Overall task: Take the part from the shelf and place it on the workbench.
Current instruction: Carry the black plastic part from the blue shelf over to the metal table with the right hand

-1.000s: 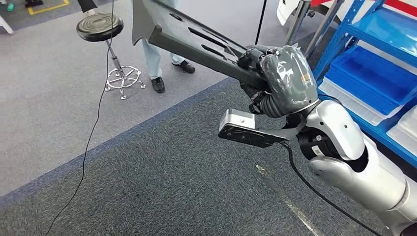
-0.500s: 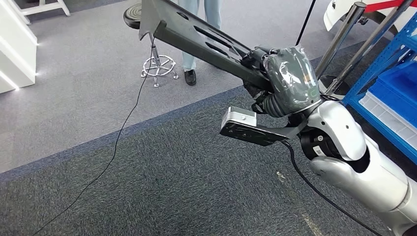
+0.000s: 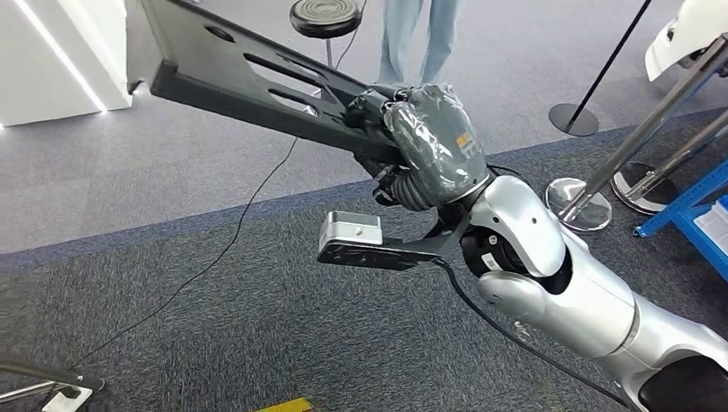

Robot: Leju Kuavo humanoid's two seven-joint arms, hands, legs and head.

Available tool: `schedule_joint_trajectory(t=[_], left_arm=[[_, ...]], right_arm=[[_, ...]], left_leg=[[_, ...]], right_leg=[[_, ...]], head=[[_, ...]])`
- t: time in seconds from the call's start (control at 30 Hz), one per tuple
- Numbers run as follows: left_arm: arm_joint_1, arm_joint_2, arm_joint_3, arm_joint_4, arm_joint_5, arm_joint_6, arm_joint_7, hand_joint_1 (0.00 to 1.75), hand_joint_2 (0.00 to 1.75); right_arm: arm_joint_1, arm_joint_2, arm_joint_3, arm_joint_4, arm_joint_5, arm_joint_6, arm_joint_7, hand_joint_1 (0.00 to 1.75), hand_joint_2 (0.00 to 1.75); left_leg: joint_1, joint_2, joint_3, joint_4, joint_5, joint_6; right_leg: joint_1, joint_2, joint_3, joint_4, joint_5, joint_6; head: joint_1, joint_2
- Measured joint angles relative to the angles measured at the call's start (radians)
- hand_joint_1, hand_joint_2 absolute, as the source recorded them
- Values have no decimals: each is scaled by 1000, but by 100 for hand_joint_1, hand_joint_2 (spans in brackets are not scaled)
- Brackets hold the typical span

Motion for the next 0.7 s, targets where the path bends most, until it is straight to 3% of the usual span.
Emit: schedule_joint_trajectory(t=[0.07,0.1,0.13,0.17,0.2,0.23,0.3,0.37,0.43,0.47,0.53,0.6,0.67,0.7], left_arm=[[-1,3,-1,0,2,4,0,0,175],[-2,3,-1,1,6,7,-1,0,175],[-1,4,-2,1,12,14,-3,0,175],[1,4,-2,1,19,22,-4,0,175],[4,4,-2,0,26,31,-5,0,175],[7,3,-2,0,32,40,-5,0,175],[8,3,-2,0,37,53,-5,0,175],[9,3,-2,0,39,60,-4,0,175],[14,5,-2,0,39,63,-3,0,175],[17,5,-2,-1,39,63,-3,0,175],[18,6,-3,-1,38,61,-3,0,175],[15,6,-4,-2,36,58,-3,0,175],[14,4,-4,-2,36,56,-4,0,175],[14,3,-4,-2,37,56,-4,0,175]], right_arm=[[-3,3,5,11,0,0,5,175,175],[-3,3,6,16,0,2,11,175,175],[0,2,8,19,0,4,20,175,175],[4,0,8,20,0,8,32,175,175],[7,-3,8,19,0,13,43,175,175],[9,-7,8,17,0,18,53,175,175],[10,-15,7,9,0,25,65,175,175],[10,-24,6,-1,-1,31,70,175,175],[10,-29,6,-8,-2,36,72,175,175],[10,-30,6,-10,-3,38,73,175,175],[8,-29,6,-10,-3,40,73,175,175],[6,-29,6,-10,-3,40,70,175,175],[7,-29,6,-10,-3,40,66,175,175],[7,-29,7,-10,-3,40,66,175,175]], left_leg=[[3,-20,-2,-4,6,8],[3,-31,-4,-3,7,10],[3,-43,-6,-2,9,12],[2,-55,-7,0,9,12],[2,-67,-8,2,9,12],[2,-80,-8,5,8,12],[2,-104,-12,13,6,7],[3,-126,-20,18,8,-4],[7,-145,-27,14,16,-19],[9,-139,-31,16,16,-24],[6,-92,-55,62,-13,-32],[5,-33,-107,176,-72,-37],[7,-14,-146,267,-104,-41],[8,-10,-141,266,-97,-41]], right_leg=[[-4,61,-44,98,-58,4],[-4,81,-75,165,-88,4],[-3,91,-103,221,-106,4],[-3,96,-118,248,-106,3],[-4,99,-116,239,-88,2],[-5,103,-96,193,-56,0],[-8,133,-38,64,2,-4],[-9,156,-7,-4,22,-7],[-6,144,-4,-9,26,-15],[-5,132,-2,-14,30,-21],[-7,107,3,-25,37,-33],[-4,83,4,-27,38,-39],[0,56,3,-26,37,-41],[2,42,3,-25,36,-42]], head=[[2,0],[2,0],[2,0],[2,0],[2,0],[3,0],[2,0],[2,0],[2,0],[1,0],[-4,0],[-9,0],[-10,0],[-10,0]])
